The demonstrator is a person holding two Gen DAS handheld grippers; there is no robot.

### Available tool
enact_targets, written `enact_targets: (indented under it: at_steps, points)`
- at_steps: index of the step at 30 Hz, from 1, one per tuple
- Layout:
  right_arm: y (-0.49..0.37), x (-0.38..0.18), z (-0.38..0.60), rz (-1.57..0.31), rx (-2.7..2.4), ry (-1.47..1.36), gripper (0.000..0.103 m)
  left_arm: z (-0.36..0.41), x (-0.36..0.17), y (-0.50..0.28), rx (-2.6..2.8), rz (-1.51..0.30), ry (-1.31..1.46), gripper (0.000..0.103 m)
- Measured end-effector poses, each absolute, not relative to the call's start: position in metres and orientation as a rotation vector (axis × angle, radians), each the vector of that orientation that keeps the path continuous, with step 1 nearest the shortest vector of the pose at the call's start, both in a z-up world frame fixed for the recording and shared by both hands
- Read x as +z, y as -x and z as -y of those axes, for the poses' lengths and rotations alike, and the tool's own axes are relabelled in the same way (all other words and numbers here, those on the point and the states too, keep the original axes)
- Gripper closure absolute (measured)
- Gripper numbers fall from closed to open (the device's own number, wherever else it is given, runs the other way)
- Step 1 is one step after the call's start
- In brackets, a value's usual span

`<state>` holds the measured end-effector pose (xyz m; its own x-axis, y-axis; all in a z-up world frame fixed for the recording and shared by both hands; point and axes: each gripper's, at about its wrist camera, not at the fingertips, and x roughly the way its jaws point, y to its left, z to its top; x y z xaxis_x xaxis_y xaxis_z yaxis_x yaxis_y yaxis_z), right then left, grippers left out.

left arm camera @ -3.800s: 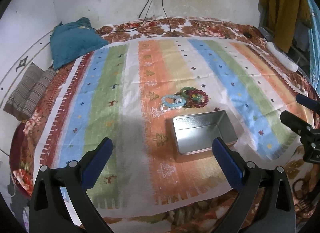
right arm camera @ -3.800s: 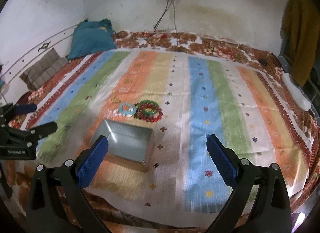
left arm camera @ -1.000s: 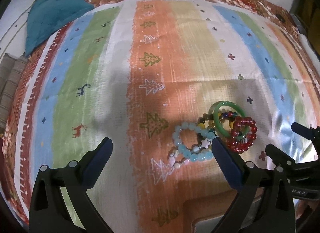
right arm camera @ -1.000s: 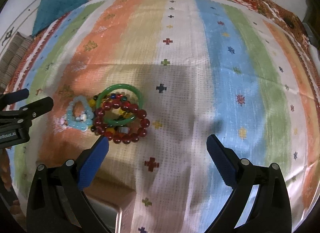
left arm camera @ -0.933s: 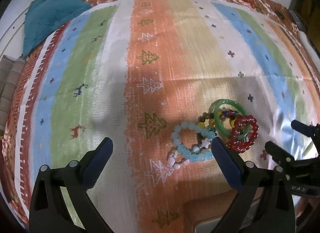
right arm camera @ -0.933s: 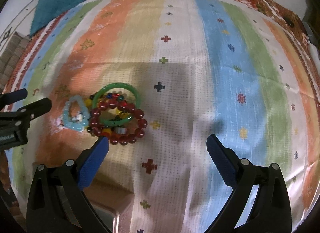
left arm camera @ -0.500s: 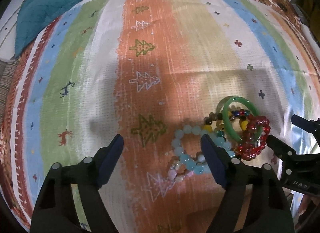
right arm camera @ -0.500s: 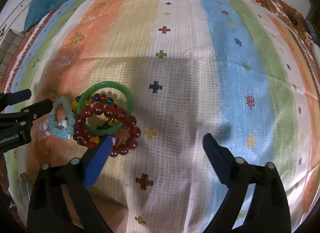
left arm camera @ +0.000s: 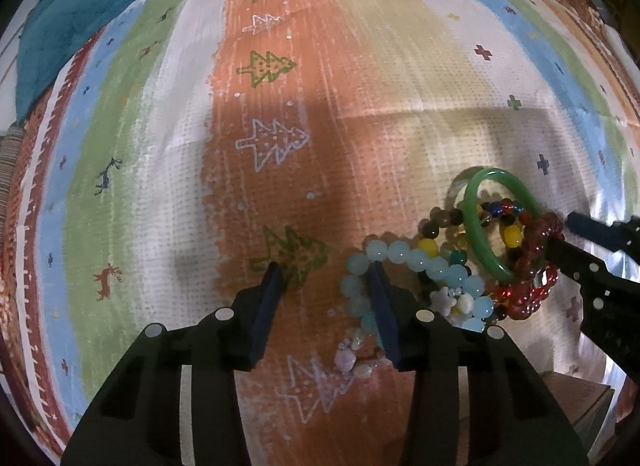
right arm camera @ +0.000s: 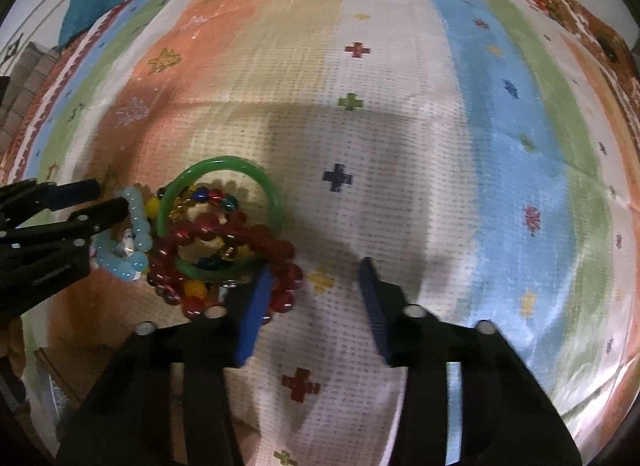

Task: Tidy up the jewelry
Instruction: 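Grasp the light blue beaded bracelet with the left tool while the right tool grasps the red bead bracelet, then lift both held bracelets and carry them over the silver tin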

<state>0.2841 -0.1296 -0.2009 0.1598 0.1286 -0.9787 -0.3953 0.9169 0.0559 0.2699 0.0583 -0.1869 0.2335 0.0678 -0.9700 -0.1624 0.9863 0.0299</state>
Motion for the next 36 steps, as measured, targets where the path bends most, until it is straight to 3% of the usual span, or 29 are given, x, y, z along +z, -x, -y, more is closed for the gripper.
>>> enact_targets:
  at_steps: [2, 4, 36]
  points:
    - [-0.283, -0.203, 0.125, -1.365, 0.391, 0.244, 0.085, -0.062, -0.187, -0.269, 0.160, -1.319, 0.091, 0.077]
    - [-0.282, -0.203, 0.121, -1.357, 0.391, 0.263, 0.086, -0.065, -0.186, -0.267, 0.168, -1.318, 0.101, 0.090]
    - [-0.253, -0.130, 0.142, -1.220, 0.405, 0.206, 0.089, -0.054, -0.102, -0.236, 0.112, -1.129, 0.151, 0.092]
